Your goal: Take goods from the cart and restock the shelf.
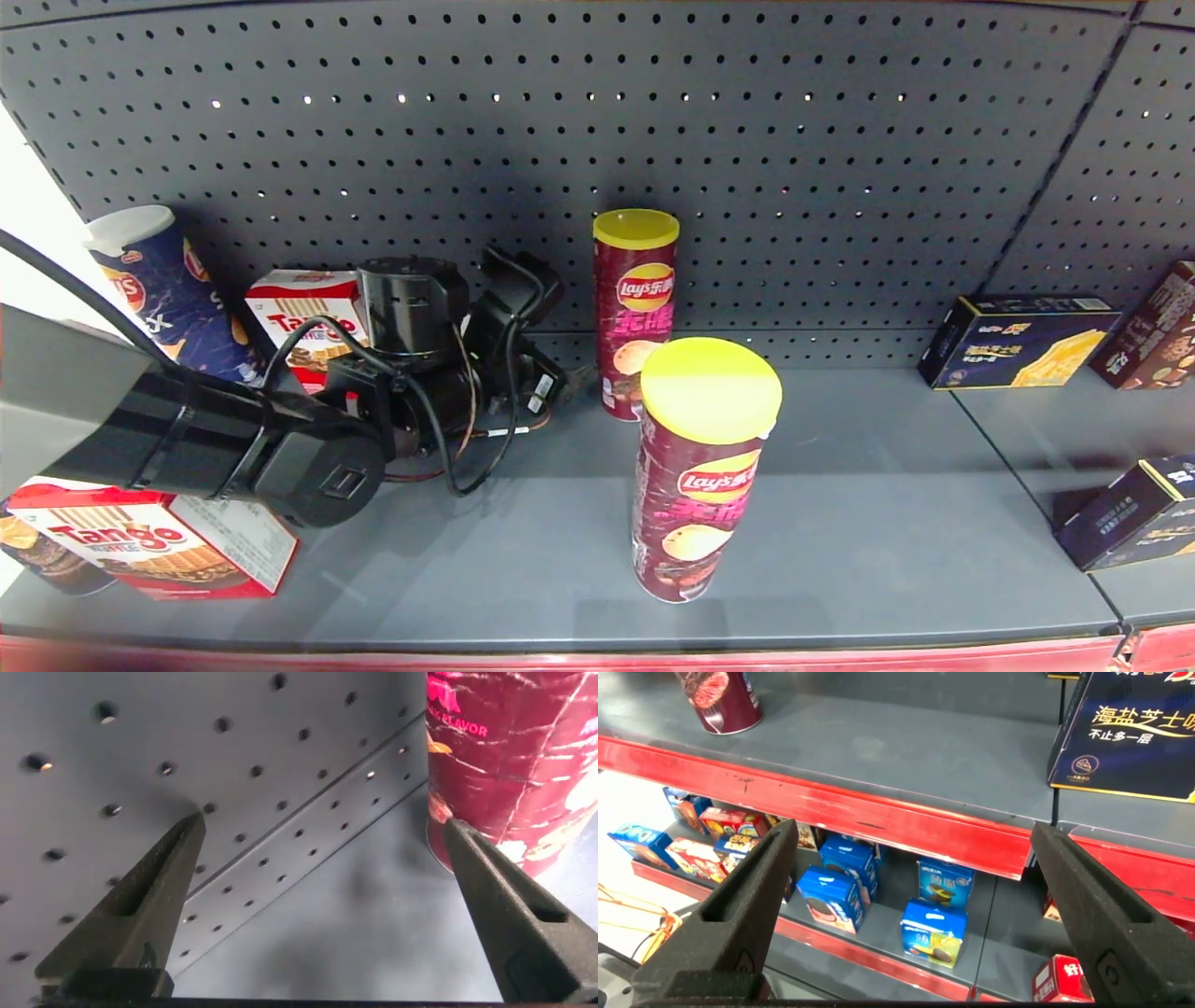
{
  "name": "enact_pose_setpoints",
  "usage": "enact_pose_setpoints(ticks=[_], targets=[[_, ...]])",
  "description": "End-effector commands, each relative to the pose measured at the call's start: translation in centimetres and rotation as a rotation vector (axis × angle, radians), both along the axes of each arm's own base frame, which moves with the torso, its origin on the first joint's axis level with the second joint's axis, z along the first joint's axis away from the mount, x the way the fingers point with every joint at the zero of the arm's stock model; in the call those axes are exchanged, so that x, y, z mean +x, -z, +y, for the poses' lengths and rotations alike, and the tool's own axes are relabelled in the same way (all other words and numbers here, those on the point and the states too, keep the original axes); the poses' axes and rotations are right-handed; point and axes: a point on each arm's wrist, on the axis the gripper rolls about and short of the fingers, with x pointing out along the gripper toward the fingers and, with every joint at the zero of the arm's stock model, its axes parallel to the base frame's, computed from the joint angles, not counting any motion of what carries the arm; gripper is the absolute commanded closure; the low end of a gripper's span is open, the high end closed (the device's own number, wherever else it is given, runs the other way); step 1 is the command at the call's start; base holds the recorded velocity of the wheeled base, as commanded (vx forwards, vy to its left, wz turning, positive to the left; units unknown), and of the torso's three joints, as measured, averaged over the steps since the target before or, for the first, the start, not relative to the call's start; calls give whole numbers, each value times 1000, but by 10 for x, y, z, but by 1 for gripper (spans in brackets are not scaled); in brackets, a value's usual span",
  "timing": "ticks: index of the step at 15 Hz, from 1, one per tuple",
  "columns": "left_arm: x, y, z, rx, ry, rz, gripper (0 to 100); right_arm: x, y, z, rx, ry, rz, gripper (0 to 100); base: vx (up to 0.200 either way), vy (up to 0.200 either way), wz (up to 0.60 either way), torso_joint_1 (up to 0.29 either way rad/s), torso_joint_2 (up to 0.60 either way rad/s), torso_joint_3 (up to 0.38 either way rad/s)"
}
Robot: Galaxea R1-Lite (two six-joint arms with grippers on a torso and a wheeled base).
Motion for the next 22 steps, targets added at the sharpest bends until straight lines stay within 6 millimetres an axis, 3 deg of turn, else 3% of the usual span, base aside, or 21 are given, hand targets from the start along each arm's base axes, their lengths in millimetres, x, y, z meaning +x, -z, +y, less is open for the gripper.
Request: enact_pose_setpoints(ticks=[1,9,12,14,17,19,22], targets=[[2,3,-3,3,6,4,0,0,0,0,0,-1,-1,0,0,0,0,0,0,0],[-2,-2,-7,-5,18,-13,0,0,0,0,-1,1,1,0,0,0,0,0,0,0],[-28,-46,7,-55,-18,-111,0,0,0,0,-1,-1,1,0,0,0,0,0,0,0],[-51,-67,19,-81,-27,-158,0,0,0,0,-1,1,1,0,0,0,0,0,0,0],[-115,-95,44,-159,1,-225,0,0,0,0,-1,-1,1,0,0,0,0,0,0,0],[-146,-99,56,-193,18,-244,0,0,0,0,-1,-1,1,0,0,0,0,0,0,0],[-216,-91,93,-237,53,-306,0,0,0,0,-1,1,1,0,0,0,0,0,0,0]])
